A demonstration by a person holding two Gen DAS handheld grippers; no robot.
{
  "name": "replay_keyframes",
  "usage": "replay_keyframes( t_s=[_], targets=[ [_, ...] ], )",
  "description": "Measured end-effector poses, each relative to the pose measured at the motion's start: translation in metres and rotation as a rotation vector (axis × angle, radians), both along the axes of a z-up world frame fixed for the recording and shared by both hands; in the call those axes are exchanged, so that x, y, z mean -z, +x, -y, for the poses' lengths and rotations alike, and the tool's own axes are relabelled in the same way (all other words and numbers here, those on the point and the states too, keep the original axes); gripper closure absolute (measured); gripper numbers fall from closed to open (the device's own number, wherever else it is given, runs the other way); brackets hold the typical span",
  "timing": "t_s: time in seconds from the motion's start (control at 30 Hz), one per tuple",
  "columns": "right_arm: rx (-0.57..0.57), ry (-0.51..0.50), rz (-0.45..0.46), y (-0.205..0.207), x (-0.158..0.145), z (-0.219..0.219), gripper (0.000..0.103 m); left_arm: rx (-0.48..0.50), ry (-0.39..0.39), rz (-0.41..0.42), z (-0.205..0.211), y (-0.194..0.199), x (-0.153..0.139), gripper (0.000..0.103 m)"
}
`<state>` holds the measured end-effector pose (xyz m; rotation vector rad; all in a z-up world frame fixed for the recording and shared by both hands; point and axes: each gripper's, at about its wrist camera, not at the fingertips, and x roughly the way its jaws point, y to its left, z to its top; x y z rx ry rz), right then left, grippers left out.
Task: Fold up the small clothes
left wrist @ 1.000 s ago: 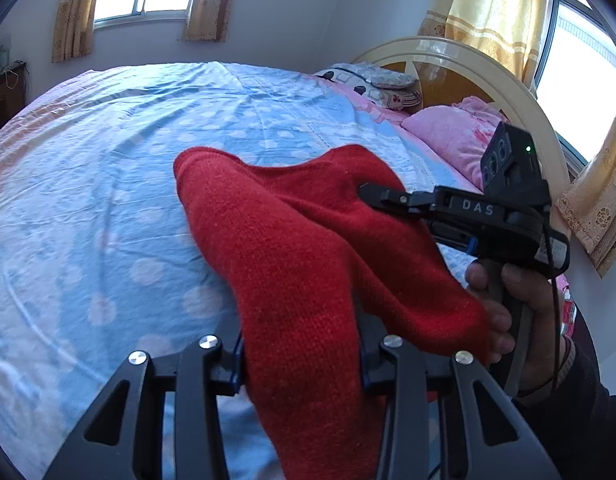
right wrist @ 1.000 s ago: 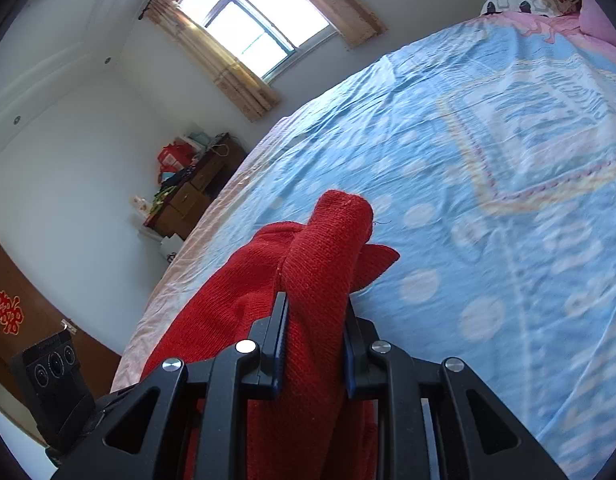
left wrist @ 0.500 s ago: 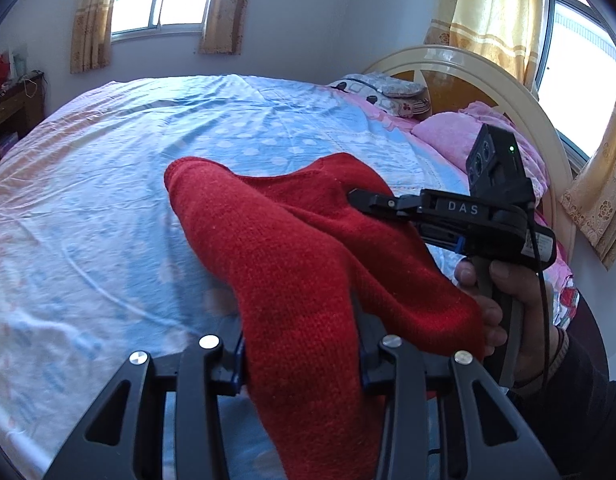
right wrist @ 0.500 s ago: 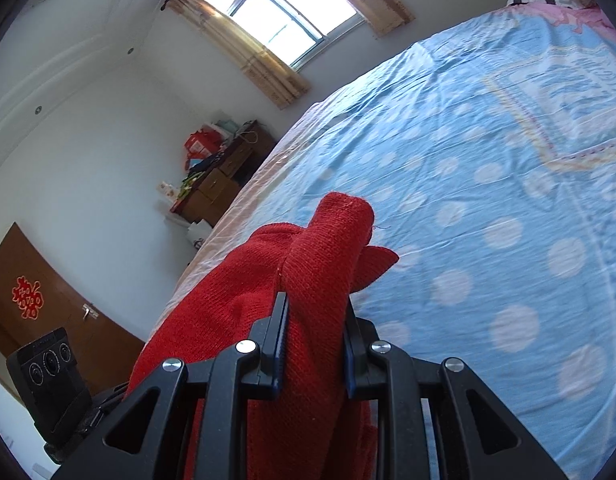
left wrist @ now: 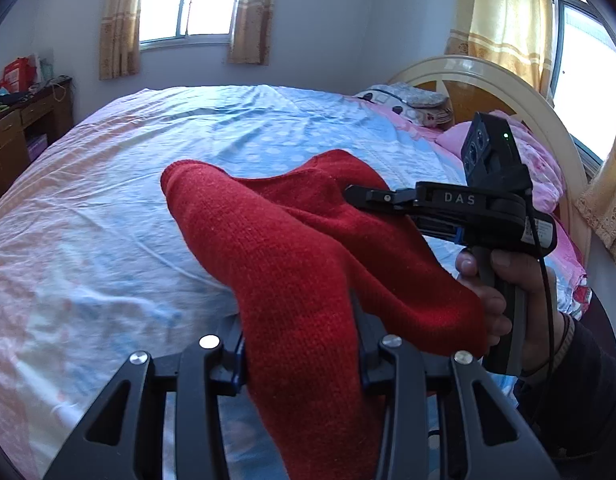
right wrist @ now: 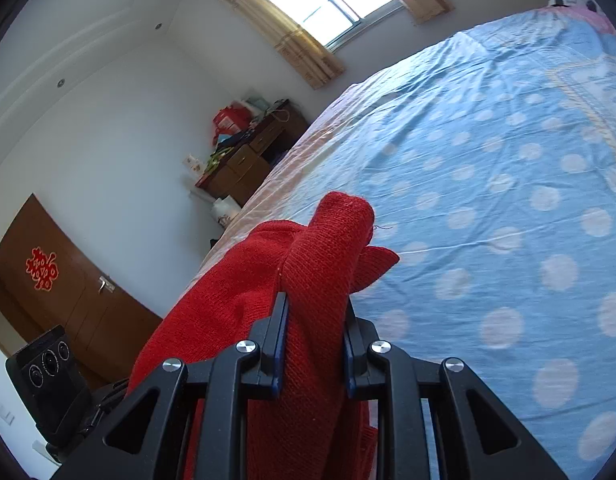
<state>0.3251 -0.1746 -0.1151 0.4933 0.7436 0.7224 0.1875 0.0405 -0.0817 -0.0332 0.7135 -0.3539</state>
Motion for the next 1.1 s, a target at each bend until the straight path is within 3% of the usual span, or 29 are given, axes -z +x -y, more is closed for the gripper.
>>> replay_keyframes(
  t_s=[0.4, 1.1],
  targets=[
    [-0.092, -0.012, 0.003, 0.002, -0.009, -0.062, 0.081, -0.06, 0.032, 0.029, -0.036, -0.017, -0.005, 0.062],
    [-0.233, -0.077, -0.002, 0.008, -0.007, -0.155, 0.081, -0.186, -0.001, 0.026, -0.091, -0.036, 0.005, 0.062]
  ],
)
